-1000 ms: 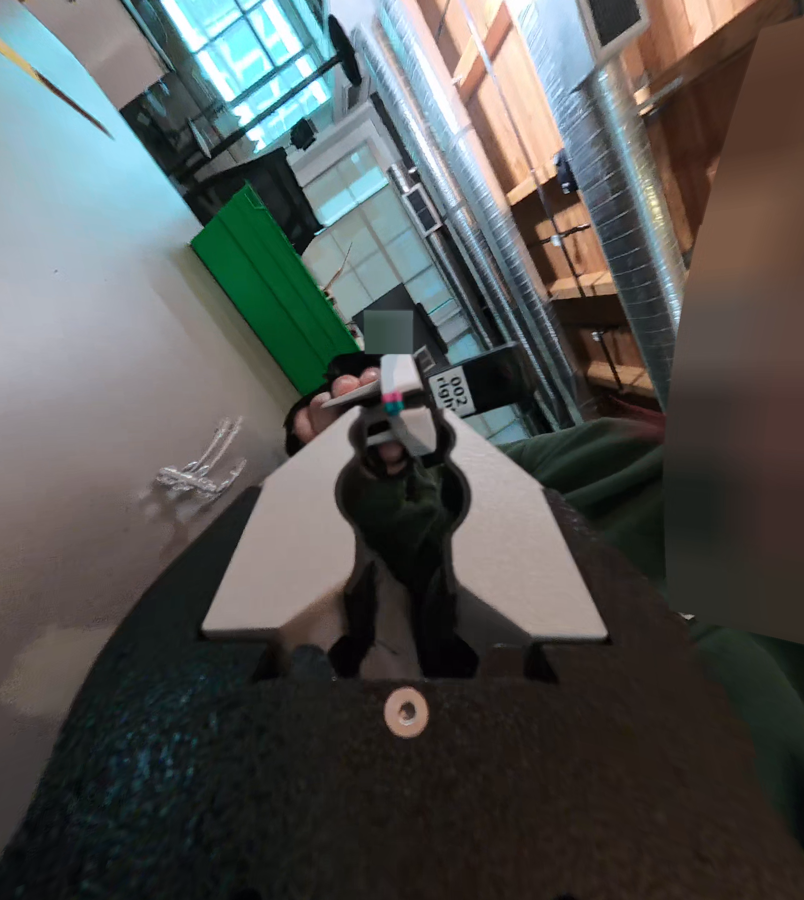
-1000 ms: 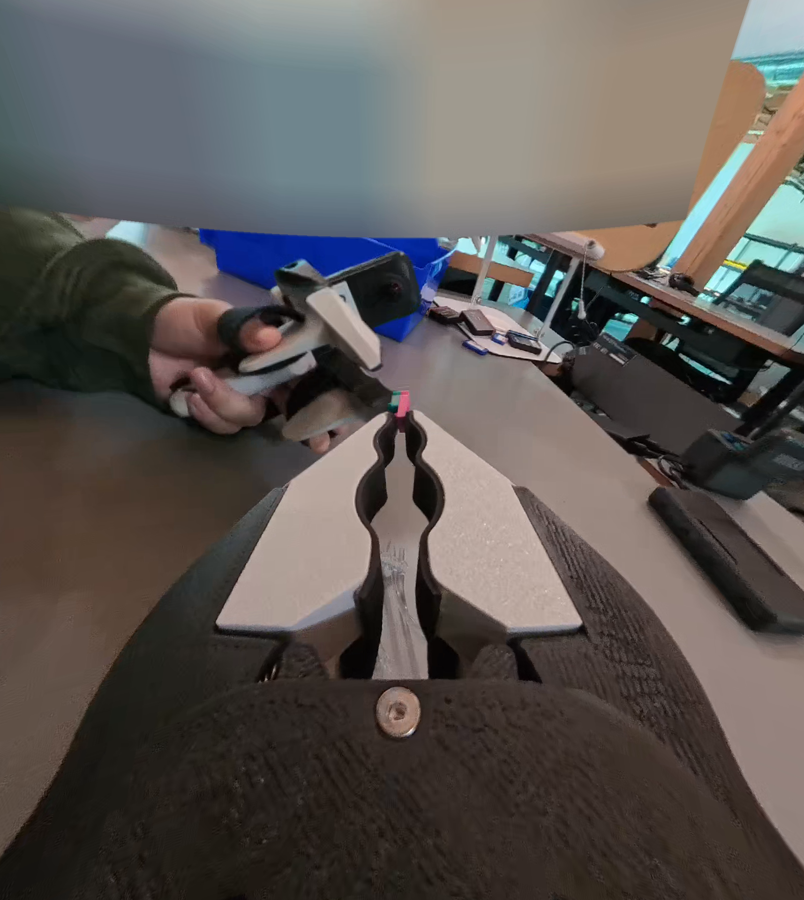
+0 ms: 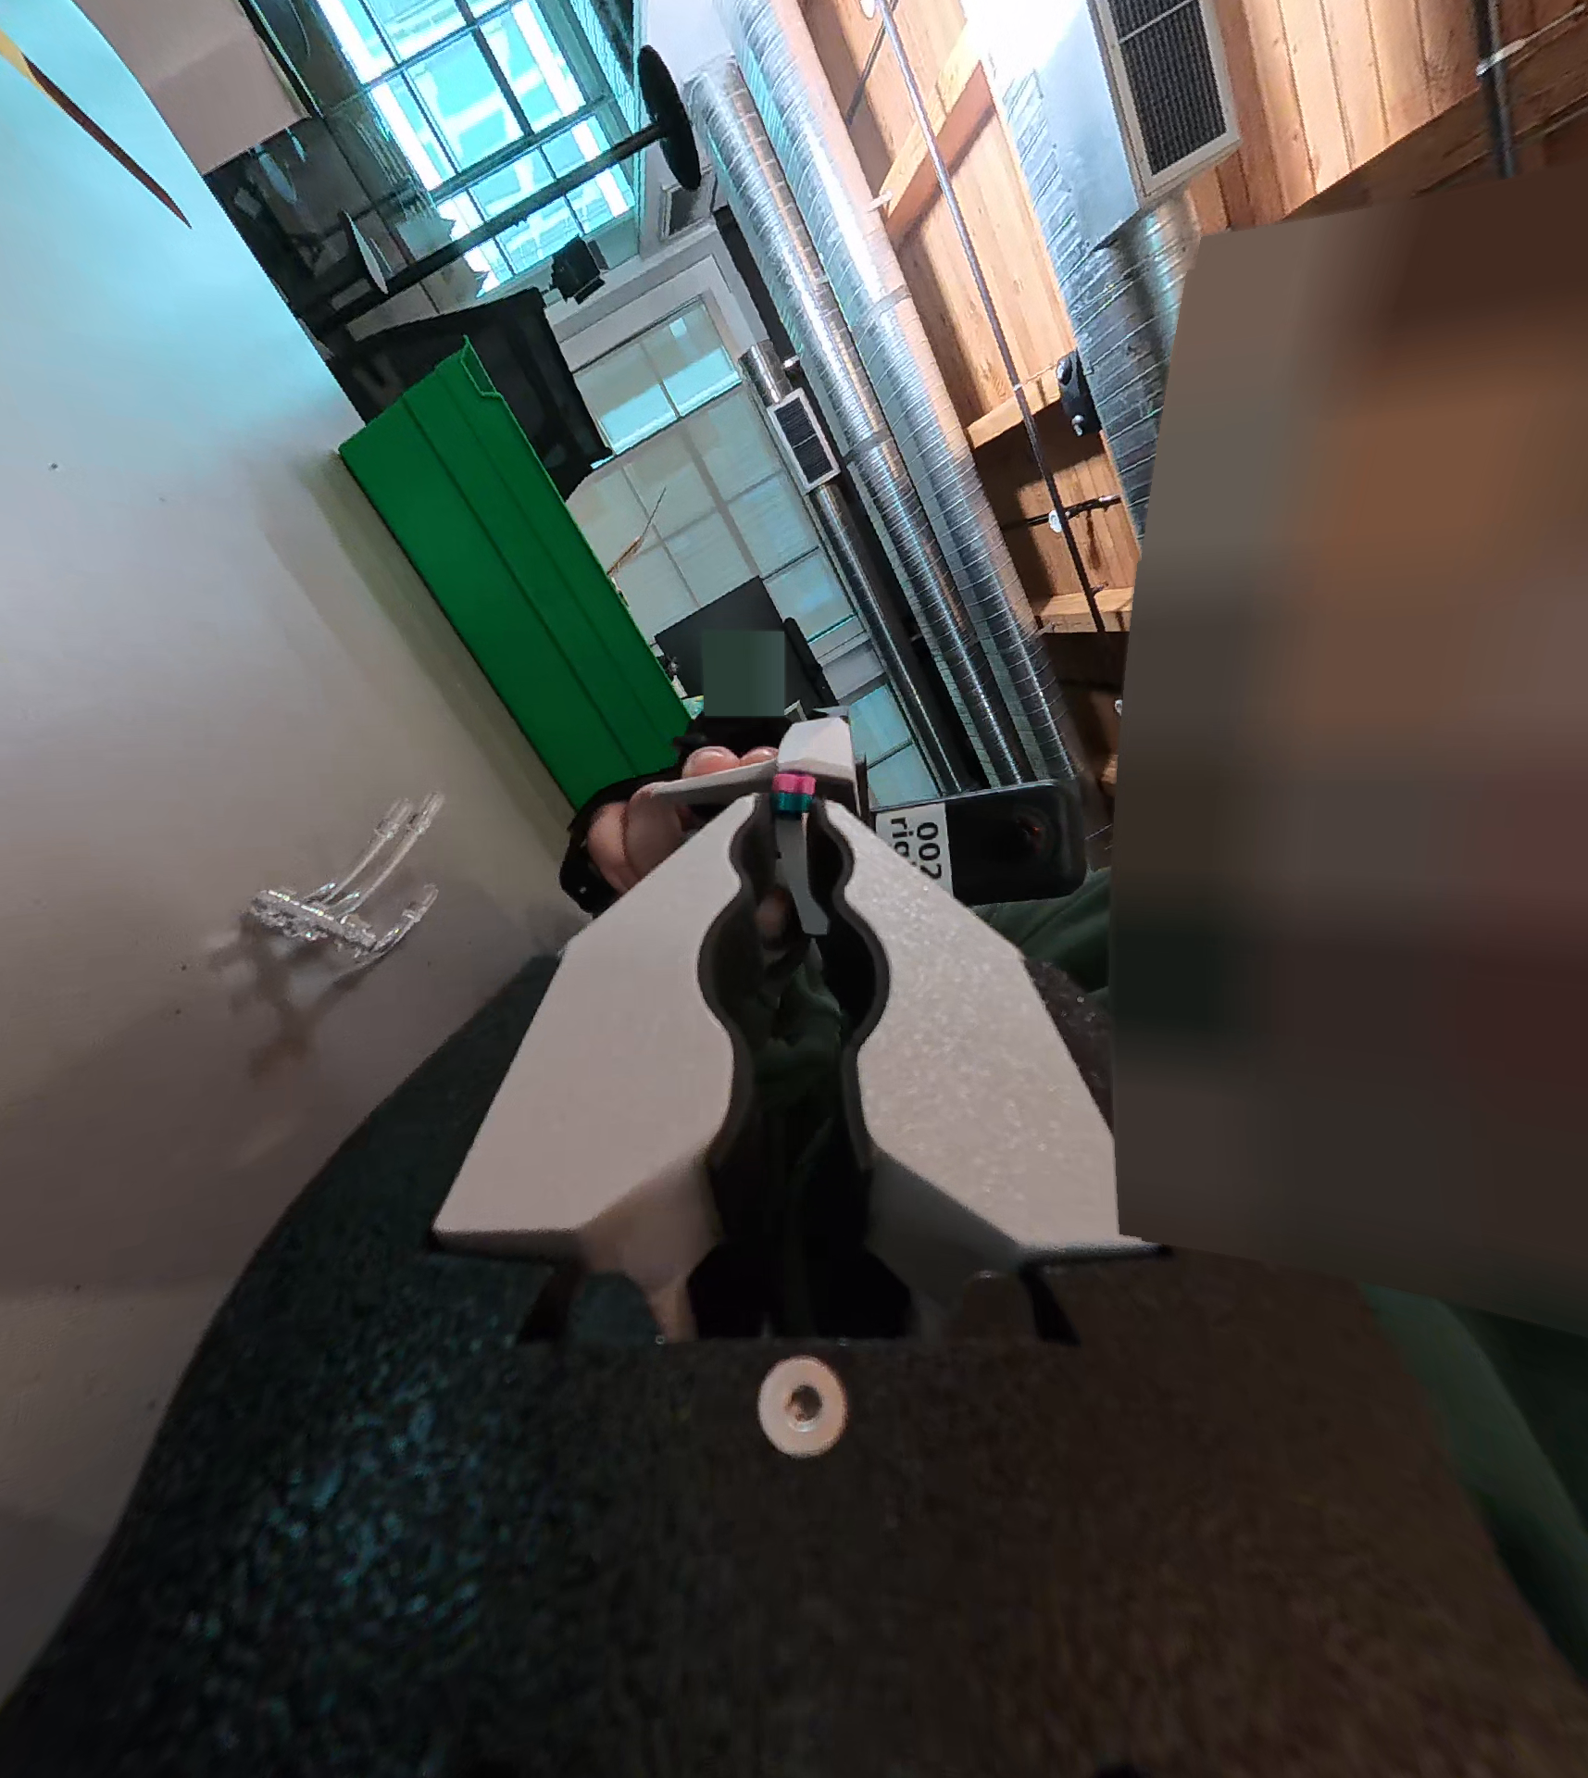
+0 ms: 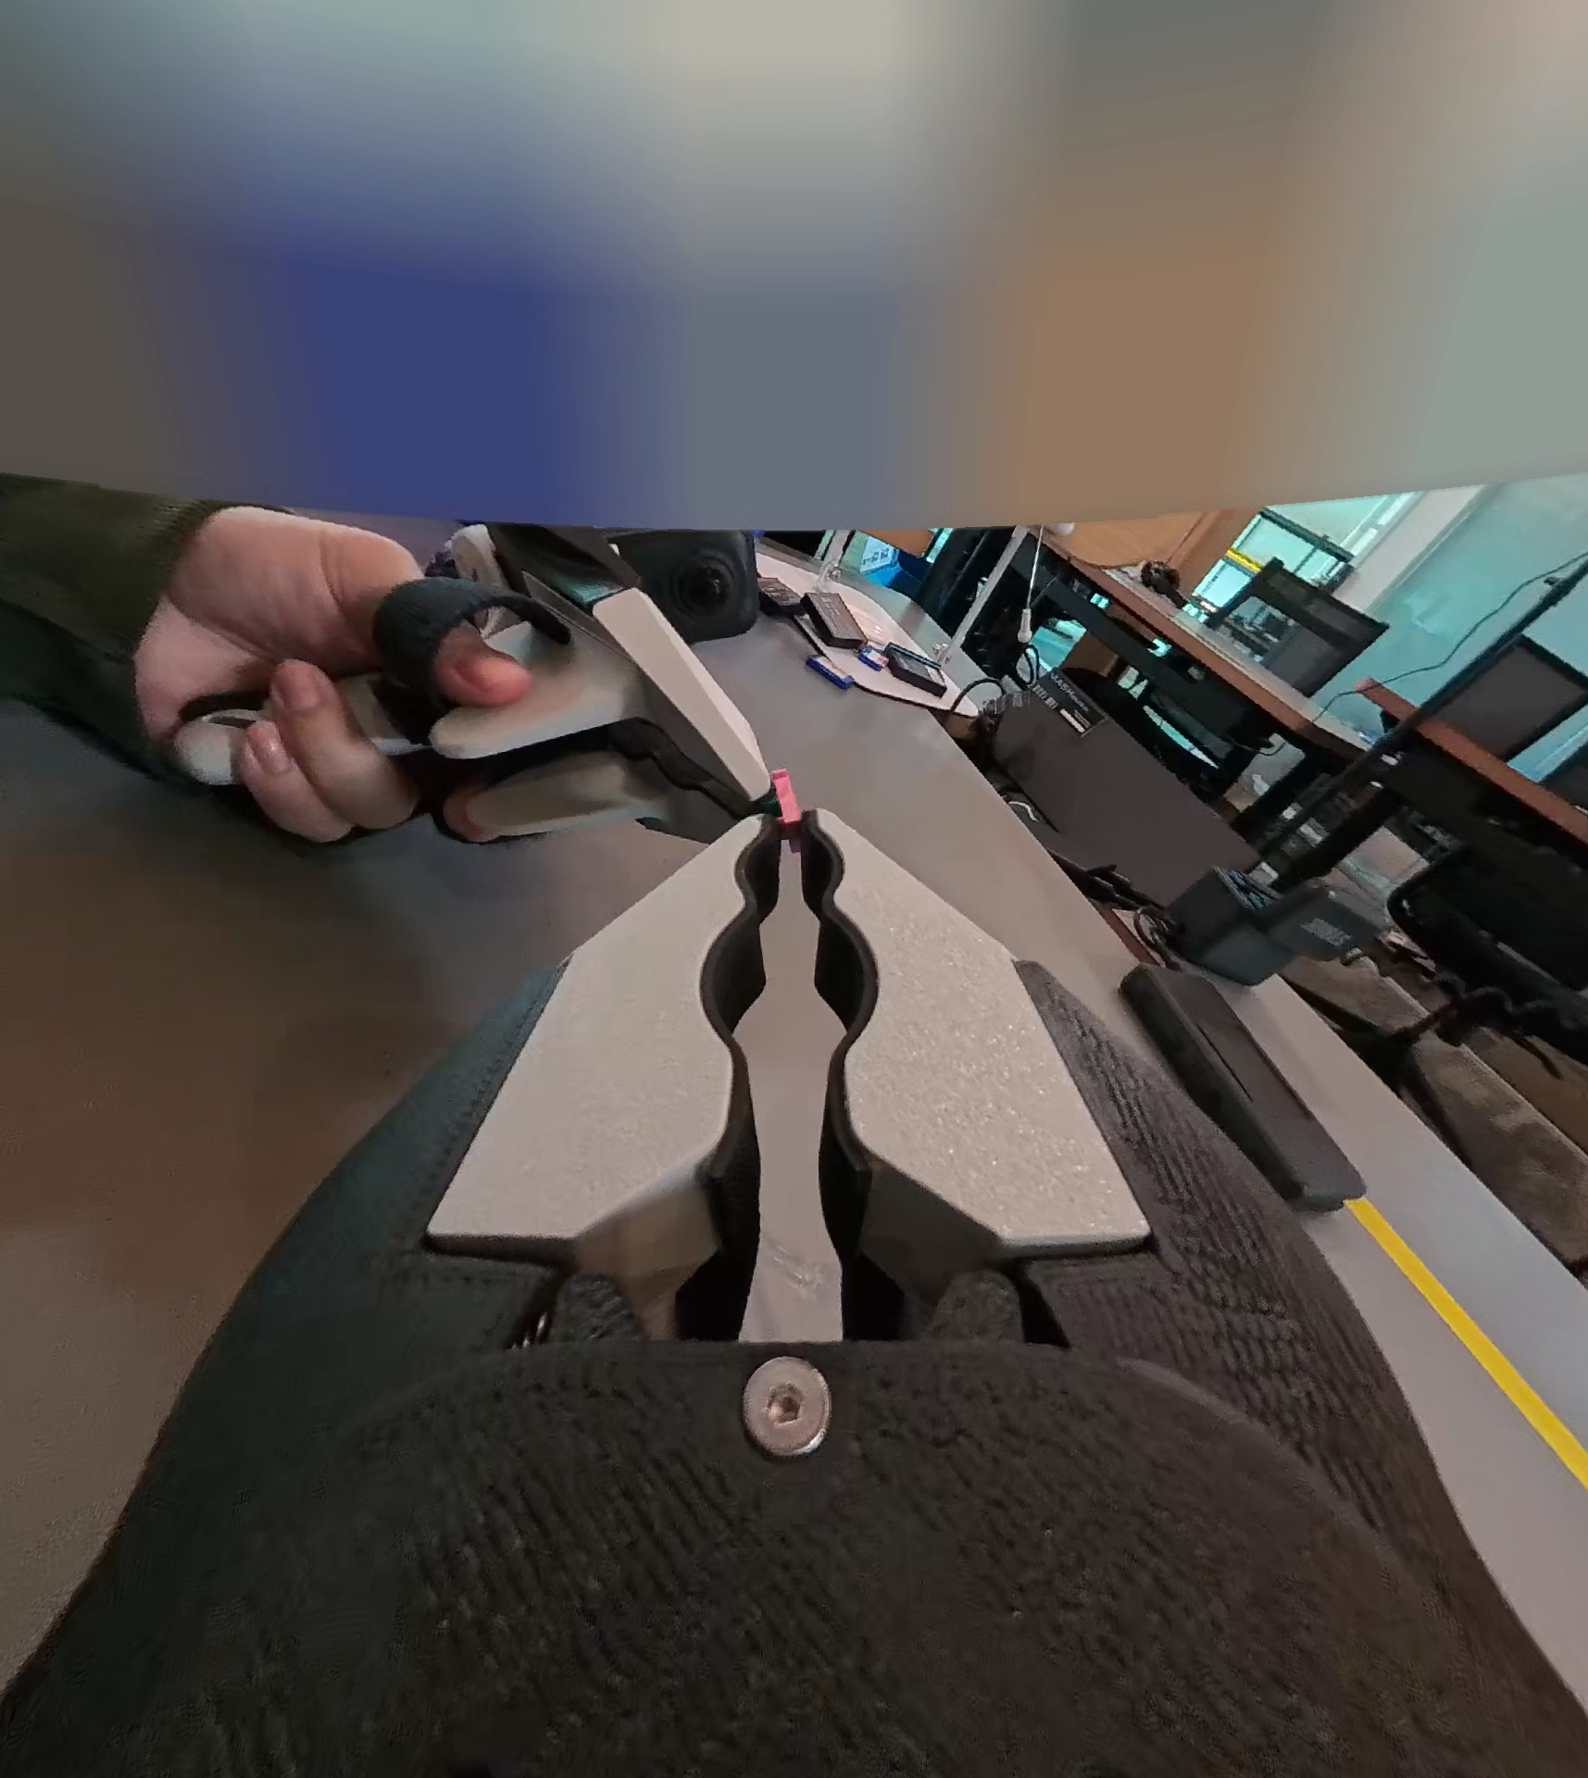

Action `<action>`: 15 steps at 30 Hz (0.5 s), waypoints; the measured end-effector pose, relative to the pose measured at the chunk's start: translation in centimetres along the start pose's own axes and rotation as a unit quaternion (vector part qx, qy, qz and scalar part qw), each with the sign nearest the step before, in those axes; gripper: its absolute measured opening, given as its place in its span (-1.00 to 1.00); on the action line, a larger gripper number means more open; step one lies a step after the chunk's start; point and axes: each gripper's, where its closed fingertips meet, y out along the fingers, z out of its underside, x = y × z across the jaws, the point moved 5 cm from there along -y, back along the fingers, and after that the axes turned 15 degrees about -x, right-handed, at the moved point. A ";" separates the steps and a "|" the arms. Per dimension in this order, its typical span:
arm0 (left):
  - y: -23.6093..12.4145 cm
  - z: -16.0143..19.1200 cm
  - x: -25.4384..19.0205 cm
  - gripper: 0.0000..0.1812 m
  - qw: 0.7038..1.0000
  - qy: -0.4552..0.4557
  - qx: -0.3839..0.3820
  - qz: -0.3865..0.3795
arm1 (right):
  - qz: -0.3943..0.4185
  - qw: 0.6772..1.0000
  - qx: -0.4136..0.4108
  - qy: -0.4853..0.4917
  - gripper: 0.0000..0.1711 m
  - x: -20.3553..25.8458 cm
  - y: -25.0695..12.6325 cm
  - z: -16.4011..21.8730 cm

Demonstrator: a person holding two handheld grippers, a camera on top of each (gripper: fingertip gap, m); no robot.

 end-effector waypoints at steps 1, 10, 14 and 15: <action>0.0 0.0 0.0 -0.95 1.000 0.000 -0.001 0.000 | 0.003 1.000 0.002 -0.001 -0.97 0.0 0.0 0.0; -0.9 -0.7 0.4 -1.00 0.999 0.021 -0.004 -0.044 | 0.136 0.988 -0.020 0.072 -0.98 -6.1 -3.0 0.0; -0.5 -0.2 0.2 -1.00 0.996 0.075 0.015 -0.037 | 0.080 0.989 -0.016 0.121 -0.97 -5.1 -2.4 1.1; -0.5 -0.5 0.0 -1.00 0.995 0.098 0.010 -0.031 | 0.053 0.989 -0.010 0.137 -0.97 -4.6 -2.1 1.5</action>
